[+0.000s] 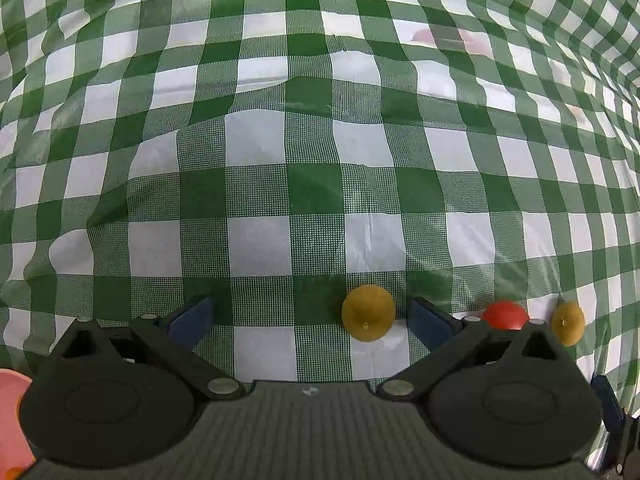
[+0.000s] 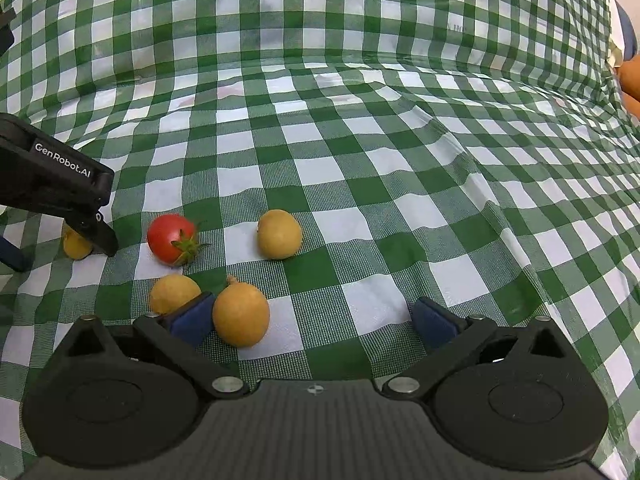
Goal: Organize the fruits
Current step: 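Grasp a yellow-green fruit with the right tool while the left tool grasps another, then carry both held yellow-green fruits over to the pink plate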
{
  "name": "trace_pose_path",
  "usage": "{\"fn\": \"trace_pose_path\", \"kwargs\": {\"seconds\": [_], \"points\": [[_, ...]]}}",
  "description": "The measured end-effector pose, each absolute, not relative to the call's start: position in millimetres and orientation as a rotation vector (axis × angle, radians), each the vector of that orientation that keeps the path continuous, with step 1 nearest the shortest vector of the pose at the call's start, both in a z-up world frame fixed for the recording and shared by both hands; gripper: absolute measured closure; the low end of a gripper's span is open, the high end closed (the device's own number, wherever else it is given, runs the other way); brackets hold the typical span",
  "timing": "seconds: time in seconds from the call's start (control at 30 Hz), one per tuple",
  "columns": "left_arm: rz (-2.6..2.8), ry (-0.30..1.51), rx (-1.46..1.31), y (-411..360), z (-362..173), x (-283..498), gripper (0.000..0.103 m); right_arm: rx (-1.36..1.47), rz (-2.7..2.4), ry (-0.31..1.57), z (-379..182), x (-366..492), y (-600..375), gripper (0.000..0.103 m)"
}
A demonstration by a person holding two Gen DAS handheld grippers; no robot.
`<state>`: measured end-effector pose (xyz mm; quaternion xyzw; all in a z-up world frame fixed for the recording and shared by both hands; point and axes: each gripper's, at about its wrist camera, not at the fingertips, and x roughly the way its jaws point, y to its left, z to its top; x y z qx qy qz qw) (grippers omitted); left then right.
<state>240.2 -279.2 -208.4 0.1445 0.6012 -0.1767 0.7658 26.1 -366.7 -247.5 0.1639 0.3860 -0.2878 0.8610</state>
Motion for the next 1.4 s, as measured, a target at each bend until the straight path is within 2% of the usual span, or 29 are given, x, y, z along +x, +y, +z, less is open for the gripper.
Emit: {"fn": "trace_pose_path", "kwargs": {"seconds": [0.17, 0.33, 0.4, 0.43, 0.47, 0.5, 0.53, 0.57, 0.6, 0.83, 1.07, 1.4], "points": [[-0.324, 1.423, 0.299, -283, -208, 256, 0.000, 0.348, -0.605, 0.813, -248, 27, -368, 0.001], [-0.322, 1.436, 0.319, -284, -209, 263, 0.001, 0.344, -0.606, 0.814, -248, 27, -367, 0.001], [-0.338, 1.428, 0.304, -287, -204, 263, 0.013, 0.350, -0.598, 0.814, -247, 26, -366, 0.004], [-0.360, 1.410, 0.303, -289, -198, 261, 0.034, 0.355, -0.590, 0.809, -245, 25, -366, 0.013], [-0.392, 1.393, 0.303, -291, -192, 258, 0.070, 0.352, -0.578, 0.796, -243, 24, -366, 0.029], [-0.417, 1.393, 0.303, -291, -188, 257, 0.076, 0.349, -0.564, 0.783, -241, 23, -364, 0.039], [-0.439, 1.409, 0.286, -292, -186, 260, 0.076, 0.344, -0.551, 0.774, -239, 22, -362, 0.058], [-0.446, 1.429, 0.257, -289, -185, 261, 0.077, 0.336, -0.542, 0.770, -238, 23, -361, 0.071], [-0.447, 1.436, 0.239, -286, -184, 262, 0.077, 0.333, -0.540, 0.768, -237, 23, -360, 0.073], [-0.472, 1.343, 0.234, -262, -154, 237, 0.076, 0.400, -0.589, 0.694, -230, 16, -370, 0.073], [-0.487, 1.151, 0.298, -232, -102, 169, 0.076, 0.370, -0.675, 0.516, -206, 3, -371, 0.073], [-0.502, 1.097, 0.274, -161, -50, 89, 0.076, 0.352, -0.562, 0.563, -165, -33, -325, 0.073]]}}
